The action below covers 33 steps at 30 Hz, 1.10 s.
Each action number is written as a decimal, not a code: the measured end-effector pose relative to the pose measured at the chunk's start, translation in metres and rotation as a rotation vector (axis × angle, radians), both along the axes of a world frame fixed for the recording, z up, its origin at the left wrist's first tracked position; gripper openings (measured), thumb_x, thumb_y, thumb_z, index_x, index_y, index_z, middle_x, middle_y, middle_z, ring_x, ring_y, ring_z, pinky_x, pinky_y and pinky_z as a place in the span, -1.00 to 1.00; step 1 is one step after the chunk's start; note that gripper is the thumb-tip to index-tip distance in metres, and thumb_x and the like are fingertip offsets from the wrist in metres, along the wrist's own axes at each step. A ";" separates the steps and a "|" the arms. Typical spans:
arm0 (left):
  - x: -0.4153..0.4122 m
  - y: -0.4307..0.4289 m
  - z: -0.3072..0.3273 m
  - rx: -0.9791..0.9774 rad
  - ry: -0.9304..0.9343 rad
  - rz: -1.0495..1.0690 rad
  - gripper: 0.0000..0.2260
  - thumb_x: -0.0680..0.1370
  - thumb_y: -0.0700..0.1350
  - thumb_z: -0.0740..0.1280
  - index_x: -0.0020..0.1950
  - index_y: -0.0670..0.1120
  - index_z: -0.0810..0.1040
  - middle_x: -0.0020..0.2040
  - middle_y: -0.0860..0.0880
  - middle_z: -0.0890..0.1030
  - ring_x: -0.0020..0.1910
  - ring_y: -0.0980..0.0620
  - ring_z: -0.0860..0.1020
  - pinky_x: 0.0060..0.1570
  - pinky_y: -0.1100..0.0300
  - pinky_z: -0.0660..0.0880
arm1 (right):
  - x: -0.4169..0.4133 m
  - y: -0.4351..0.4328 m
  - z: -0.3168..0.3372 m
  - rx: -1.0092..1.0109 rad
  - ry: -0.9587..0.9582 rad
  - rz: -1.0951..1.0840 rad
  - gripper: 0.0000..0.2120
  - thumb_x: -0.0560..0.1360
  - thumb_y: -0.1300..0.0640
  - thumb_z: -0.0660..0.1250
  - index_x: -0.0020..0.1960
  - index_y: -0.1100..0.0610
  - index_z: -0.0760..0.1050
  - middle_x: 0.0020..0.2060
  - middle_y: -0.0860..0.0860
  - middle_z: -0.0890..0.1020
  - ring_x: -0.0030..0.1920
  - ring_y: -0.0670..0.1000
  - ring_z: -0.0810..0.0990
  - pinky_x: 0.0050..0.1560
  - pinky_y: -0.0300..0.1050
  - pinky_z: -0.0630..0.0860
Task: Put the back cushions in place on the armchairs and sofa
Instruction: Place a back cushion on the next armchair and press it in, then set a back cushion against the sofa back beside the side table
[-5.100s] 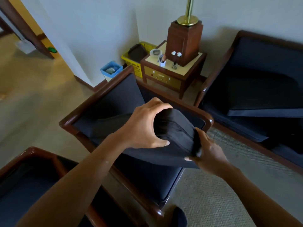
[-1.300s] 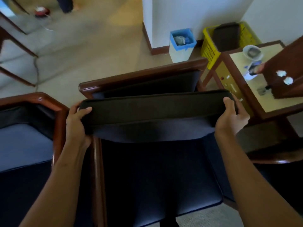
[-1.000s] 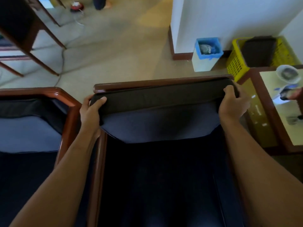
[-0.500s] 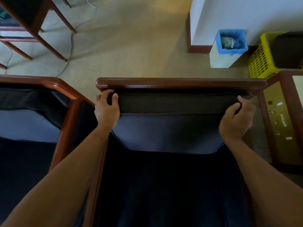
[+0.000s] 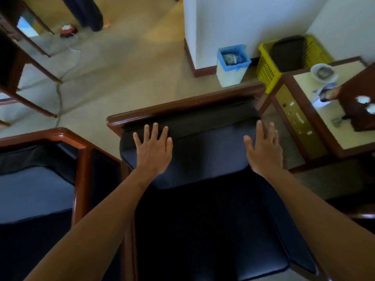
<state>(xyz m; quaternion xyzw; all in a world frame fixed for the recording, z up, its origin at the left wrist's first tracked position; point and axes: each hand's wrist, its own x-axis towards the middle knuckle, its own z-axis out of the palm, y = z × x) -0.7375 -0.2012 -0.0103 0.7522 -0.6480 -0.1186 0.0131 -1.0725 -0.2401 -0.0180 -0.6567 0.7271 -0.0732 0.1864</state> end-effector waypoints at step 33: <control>-0.696 0.142 0.187 -0.244 0.187 -1.126 -0.46 0.70 0.17 0.19 0.67 0.05 0.31 0.71 -0.13 0.20 0.68 -0.24 0.16 0.57 -0.33 0.10 | -0.530 0.451 0.172 -0.096 0.189 -0.922 -0.40 0.70 -0.22 0.06 0.68 -0.03 0.13 0.70 0.11 0.01 0.69 0.18 -0.18 0.64 0.30 -0.08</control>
